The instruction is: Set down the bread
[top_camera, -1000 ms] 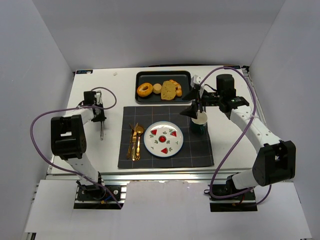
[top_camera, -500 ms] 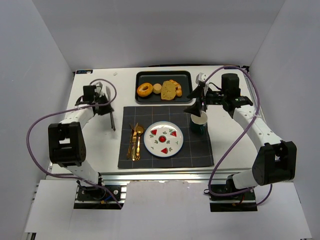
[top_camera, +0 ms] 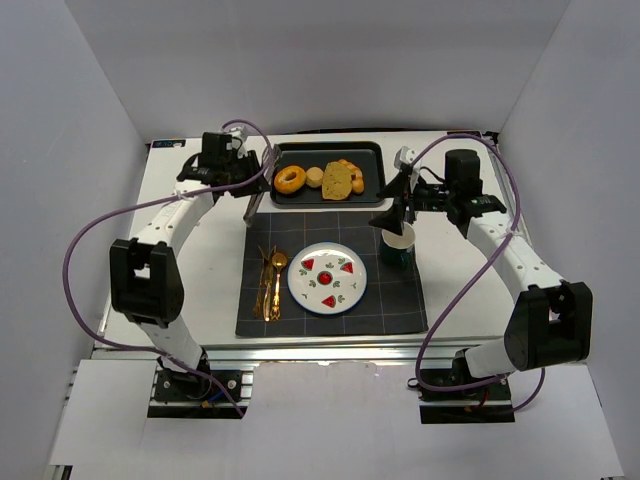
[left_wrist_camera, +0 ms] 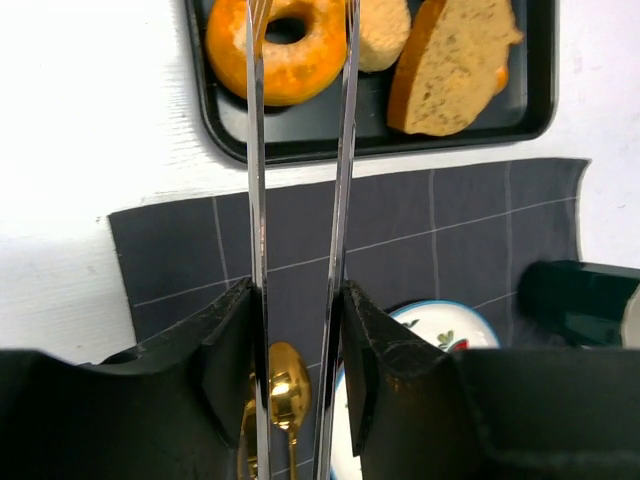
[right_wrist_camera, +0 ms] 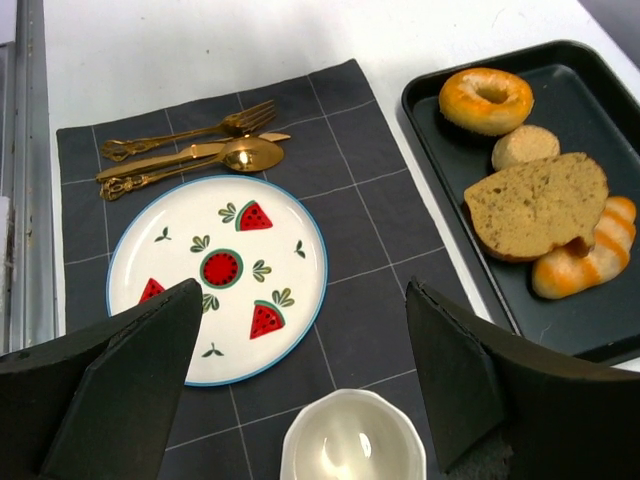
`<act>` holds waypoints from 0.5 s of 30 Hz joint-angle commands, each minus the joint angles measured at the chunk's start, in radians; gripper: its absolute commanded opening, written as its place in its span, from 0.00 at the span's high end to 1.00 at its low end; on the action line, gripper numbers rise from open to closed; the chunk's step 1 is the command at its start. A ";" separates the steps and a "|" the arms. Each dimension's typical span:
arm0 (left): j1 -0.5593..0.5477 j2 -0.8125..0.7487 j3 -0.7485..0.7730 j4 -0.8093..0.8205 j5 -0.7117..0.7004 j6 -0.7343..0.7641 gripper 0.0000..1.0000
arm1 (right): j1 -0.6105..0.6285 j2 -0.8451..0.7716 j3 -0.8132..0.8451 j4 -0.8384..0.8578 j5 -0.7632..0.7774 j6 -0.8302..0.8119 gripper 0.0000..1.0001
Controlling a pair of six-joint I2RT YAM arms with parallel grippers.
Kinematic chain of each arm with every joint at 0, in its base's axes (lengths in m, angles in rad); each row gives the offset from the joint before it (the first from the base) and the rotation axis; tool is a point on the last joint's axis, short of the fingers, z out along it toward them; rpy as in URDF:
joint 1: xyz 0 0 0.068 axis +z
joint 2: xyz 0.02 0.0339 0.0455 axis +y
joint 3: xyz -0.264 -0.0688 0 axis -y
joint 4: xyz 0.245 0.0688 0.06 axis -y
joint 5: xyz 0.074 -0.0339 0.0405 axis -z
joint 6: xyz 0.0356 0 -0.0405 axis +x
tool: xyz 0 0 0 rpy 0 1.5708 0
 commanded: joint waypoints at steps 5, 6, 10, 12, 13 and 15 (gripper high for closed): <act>-0.065 0.060 0.174 -0.159 -0.095 0.099 0.51 | -0.012 -0.040 -0.029 0.044 -0.024 0.026 0.13; -0.074 0.073 0.186 -0.168 -0.112 0.115 0.51 | -0.013 -0.043 -0.033 0.044 -0.026 0.026 0.13; -0.122 0.111 0.238 -0.211 -0.178 0.182 0.51 | -0.020 -0.044 -0.040 0.045 -0.033 0.027 0.12; -0.150 0.130 0.263 -0.221 -0.205 0.212 0.51 | -0.022 -0.043 -0.043 0.047 -0.035 0.030 0.12; -0.158 0.142 0.268 -0.223 -0.220 0.225 0.51 | -0.023 -0.041 -0.045 0.048 -0.037 0.031 0.12; -0.180 0.160 0.286 -0.227 -0.240 0.242 0.51 | -0.026 -0.041 -0.045 0.049 -0.041 0.035 0.11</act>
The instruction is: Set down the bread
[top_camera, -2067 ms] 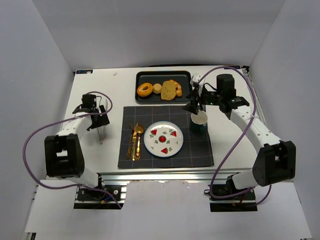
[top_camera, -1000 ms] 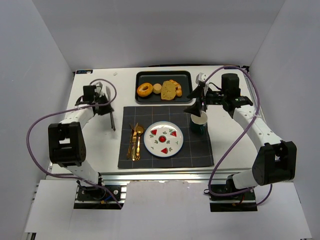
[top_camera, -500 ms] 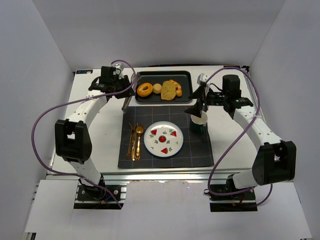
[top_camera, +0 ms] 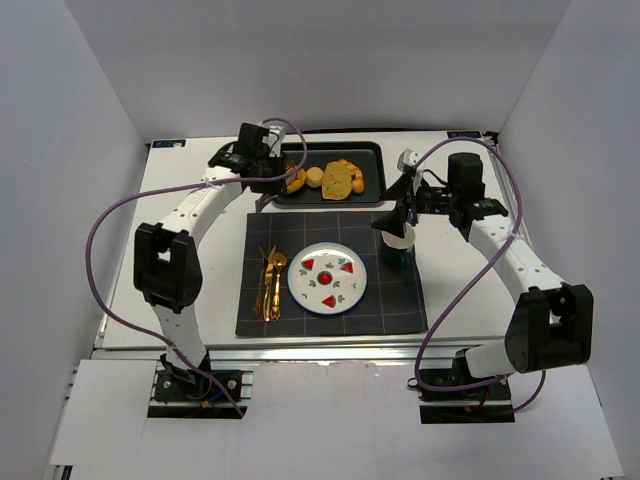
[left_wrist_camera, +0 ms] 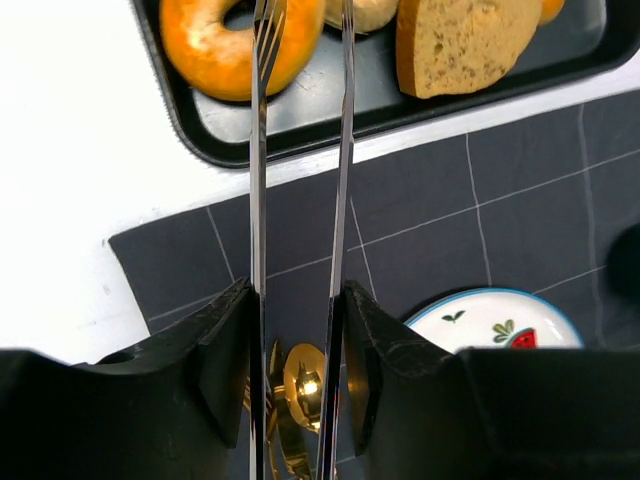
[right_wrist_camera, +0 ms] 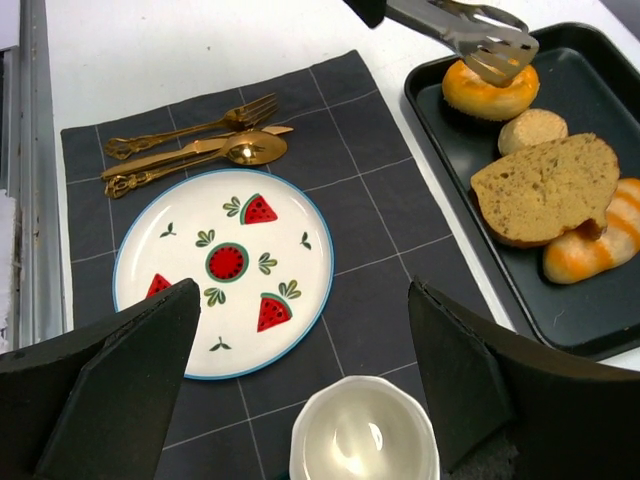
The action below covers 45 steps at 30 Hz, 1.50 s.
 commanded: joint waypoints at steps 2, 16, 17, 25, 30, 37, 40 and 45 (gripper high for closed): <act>-0.046 0.026 0.072 -0.031 -0.121 0.079 0.51 | -0.012 -0.025 -0.010 0.028 -0.034 0.015 0.11; -0.092 0.102 0.149 -0.059 -0.254 0.123 0.49 | -0.029 -0.018 -0.019 0.034 -0.052 0.019 0.11; -0.094 0.102 0.145 -0.059 -0.250 0.124 0.49 | -0.029 -0.017 -0.018 0.035 -0.052 0.021 0.11; -0.103 0.100 0.131 -0.053 -0.203 0.128 0.48 | -0.031 -0.006 -0.011 0.035 -0.060 0.024 0.11; -0.105 0.100 0.115 -0.054 -0.220 0.133 0.47 | -0.033 0.000 -0.008 0.036 -0.063 0.028 0.10; -0.109 0.126 0.118 -0.058 -0.255 0.140 0.47 | -0.036 -0.003 -0.011 0.036 -0.067 0.028 0.11; -0.114 0.138 0.123 -0.056 -0.246 0.139 0.47 | -0.038 -0.002 -0.013 0.036 -0.069 0.028 0.11; -0.123 0.154 0.129 -0.057 -0.235 0.140 0.47 | -0.041 -0.003 -0.016 0.038 -0.072 0.028 0.11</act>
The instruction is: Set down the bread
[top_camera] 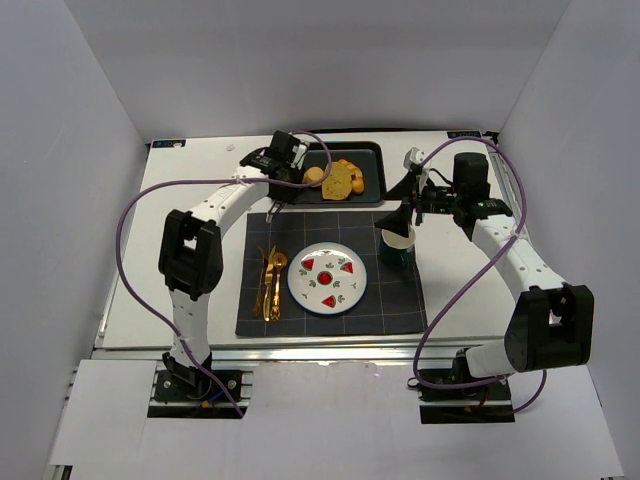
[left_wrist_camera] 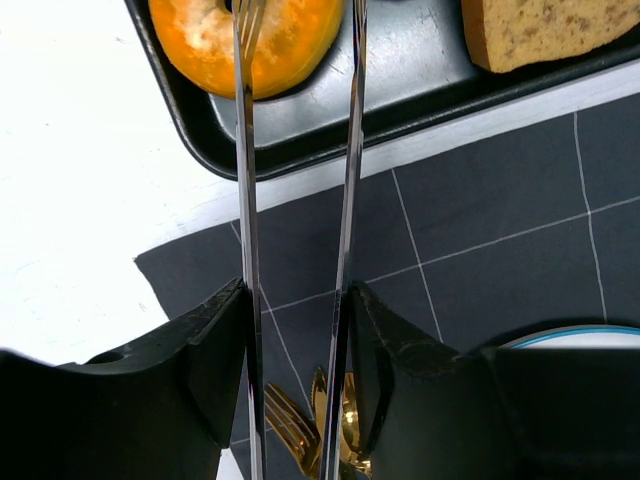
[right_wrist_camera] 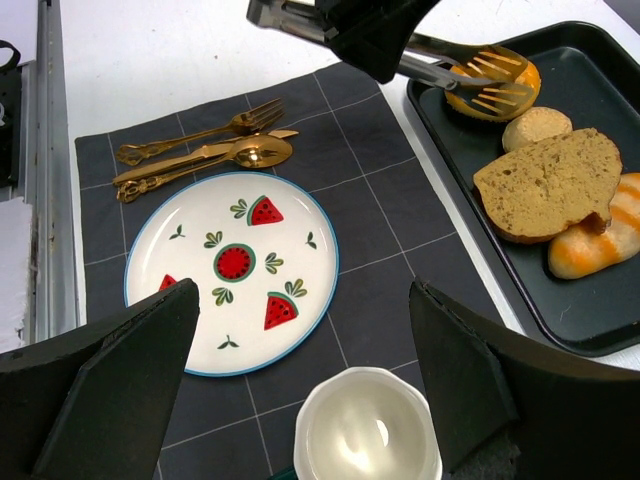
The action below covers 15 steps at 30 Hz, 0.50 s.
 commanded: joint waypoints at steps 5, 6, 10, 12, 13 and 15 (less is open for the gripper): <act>-0.018 -0.021 0.011 -0.002 -0.017 0.017 0.47 | -0.010 -0.002 -0.016 0.040 -0.029 0.006 0.11; -0.018 -0.023 0.009 -0.007 -0.027 0.018 0.47 | -0.010 -0.004 -0.017 0.040 -0.029 0.006 0.11; -0.021 -0.029 -0.005 -0.016 -0.057 0.025 0.47 | -0.012 -0.003 -0.022 0.049 -0.033 0.015 0.11; -0.021 -0.028 -0.008 -0.021 -0.066 0.028 0.47 | -0.012 -0.002 -0.025 0.052 -0.035 0.017 0.11; -0.021 -0.026 -0.010 -0.022 -0.072 0.028 0.48 | -0.013 -0.002 -0.026 0.052 -0.036 0.018 0.10; -0.022 -0.019 -0.010 -0.022 -0.076 0.028 0.49 | -0.013 -0.002 -0.025 0.055 -0.036 0.019 0.11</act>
